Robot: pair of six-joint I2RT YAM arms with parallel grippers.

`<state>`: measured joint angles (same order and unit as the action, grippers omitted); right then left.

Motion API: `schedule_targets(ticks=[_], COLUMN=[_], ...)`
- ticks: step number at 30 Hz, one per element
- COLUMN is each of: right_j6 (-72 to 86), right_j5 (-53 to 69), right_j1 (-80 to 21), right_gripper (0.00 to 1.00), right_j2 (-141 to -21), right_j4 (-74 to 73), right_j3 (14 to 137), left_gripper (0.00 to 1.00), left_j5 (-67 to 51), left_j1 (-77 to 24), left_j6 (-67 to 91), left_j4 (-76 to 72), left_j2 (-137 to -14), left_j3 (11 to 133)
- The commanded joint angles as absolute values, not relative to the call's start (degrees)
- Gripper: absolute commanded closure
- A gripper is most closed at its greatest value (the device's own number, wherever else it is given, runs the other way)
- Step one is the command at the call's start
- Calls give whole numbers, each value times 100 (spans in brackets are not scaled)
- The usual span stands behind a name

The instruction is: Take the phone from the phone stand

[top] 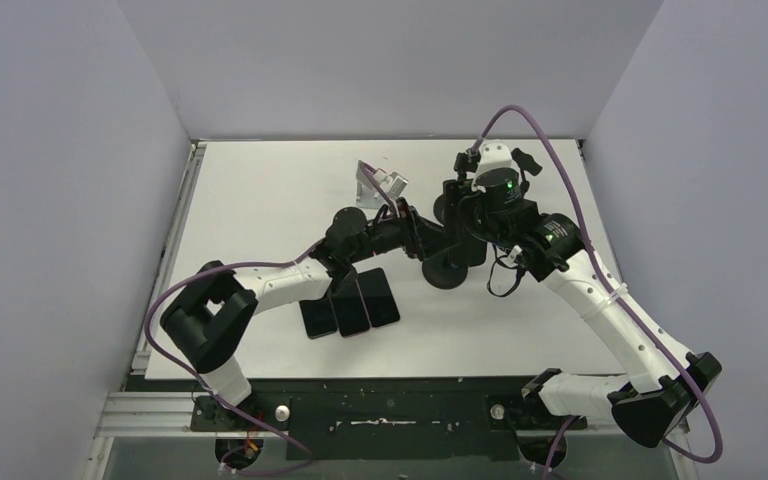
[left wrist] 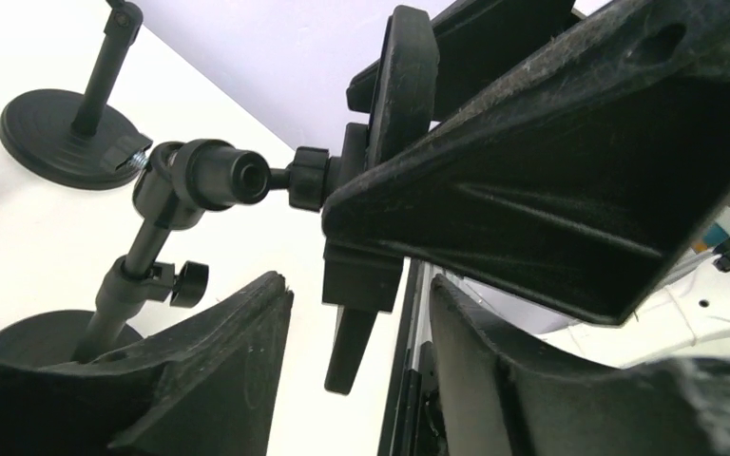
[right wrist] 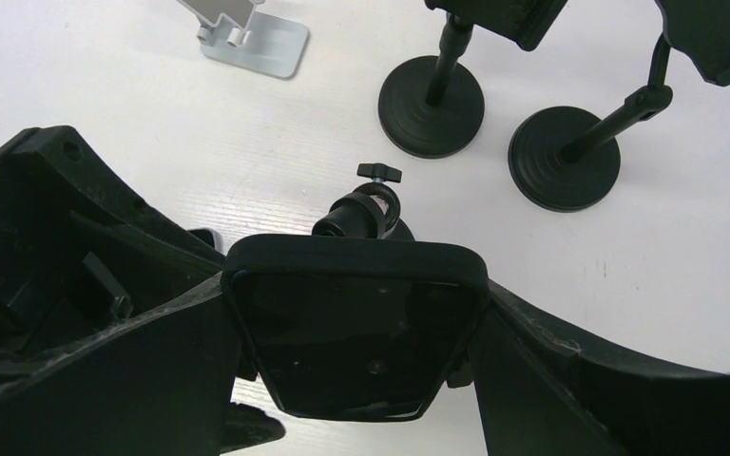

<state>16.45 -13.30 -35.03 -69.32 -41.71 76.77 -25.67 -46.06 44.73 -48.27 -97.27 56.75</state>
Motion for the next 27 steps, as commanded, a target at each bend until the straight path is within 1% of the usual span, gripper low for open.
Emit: schedule_targets(ticks=[1,5,8,14,20,24,27], right_j6=[1659,1696,1737,1798,1860,1906,1923], right_j5=[-1291,-1241,-1244,-1222,-1172,-1086,-1064], right_j1=[-3560,-3567,-3572,-3576,-3576,-3574,-3573], right_gripper=[59,61,61,60,59,59,59], right_j2=[-6838,-6829,-6833,-6846,-6872,-6893,-6907], right_j4=[-4087,-4070,-4078,-4095,-4096,-4070,-4054], right_j3=[7708,7720,7741,7816,7899,7911,7898], left_gripper=[42,32,30,29,29,29,36], left_j5=[-2539,-2777,-2869,-2974,-3110,-2999,-2978], left_j1=[-4428,-4175,-4064,-4139,-4355,-4403,-4410], left_j6=[4532,4798,5031,4749,3968,3850,3907], left_j4=[-5658,-6512,-7062,-7110,-6157,-5949,-5816], left_j2=[-9342,-9377,-9468,-9473,-9417,-9451,-9527], left_j3=[5351,5045,4994,5148,5401,5468,5638])
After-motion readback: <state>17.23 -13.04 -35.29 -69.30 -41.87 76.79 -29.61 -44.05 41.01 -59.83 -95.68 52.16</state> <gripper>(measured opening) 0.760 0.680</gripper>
